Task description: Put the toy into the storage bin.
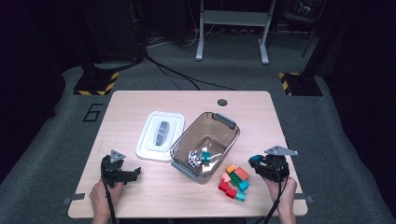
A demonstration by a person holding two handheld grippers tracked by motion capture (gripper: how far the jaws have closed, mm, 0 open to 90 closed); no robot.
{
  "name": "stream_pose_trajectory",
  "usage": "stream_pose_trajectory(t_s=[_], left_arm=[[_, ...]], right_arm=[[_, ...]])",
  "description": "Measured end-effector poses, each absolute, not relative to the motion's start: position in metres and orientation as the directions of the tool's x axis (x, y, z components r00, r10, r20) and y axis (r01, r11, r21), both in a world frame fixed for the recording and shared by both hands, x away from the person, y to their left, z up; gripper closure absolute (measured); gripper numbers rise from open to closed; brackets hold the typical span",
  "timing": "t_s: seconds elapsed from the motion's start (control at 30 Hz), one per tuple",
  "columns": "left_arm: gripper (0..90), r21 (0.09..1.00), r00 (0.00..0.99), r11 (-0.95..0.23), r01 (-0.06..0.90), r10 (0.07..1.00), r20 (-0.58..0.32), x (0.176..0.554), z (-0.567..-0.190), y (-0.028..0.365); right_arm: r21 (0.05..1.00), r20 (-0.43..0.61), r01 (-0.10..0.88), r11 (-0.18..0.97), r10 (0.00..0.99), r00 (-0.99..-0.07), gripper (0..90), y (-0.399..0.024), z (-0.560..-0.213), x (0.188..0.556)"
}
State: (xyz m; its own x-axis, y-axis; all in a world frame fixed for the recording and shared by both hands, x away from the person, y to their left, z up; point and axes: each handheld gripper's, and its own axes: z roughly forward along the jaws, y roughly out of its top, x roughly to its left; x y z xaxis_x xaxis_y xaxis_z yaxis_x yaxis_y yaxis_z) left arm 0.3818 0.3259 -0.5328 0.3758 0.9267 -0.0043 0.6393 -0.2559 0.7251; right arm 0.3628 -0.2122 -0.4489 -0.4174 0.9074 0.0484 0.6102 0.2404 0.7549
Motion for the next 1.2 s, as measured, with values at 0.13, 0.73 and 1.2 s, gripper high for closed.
stream_pose_trajectory(t_s=[0.13, 0.73, 1.2], left_arm=[[0.0, 0.725, 0.376, -0.256, 0.639, 0.927, -0.005, 0.382, -0.533, 0.326], [0.0, 0.725, 0.376, -0.256, 0.639, 0.927, -0.004, 0.382, -0.533, 0.326], [0.0, 0.725, 0.376, -0.256, 0.639, 0.927, -0.004, 0.382, -0.533, 0.326]], right_arm=[[0.755, 0.052, 0.611, 0.237, 0.908, -0.416, 58.9, -0.211, -0.445, 0.372], [0.763, 0.057, 0.606, 0.223, 0.912, -0.407, 58.9, -0.201, -0.417, 0.404], [0.792, 0.03, 0.564, 0.236, 0.907, -0.421, 58.9, -0.192, -0.376, 0.415]])
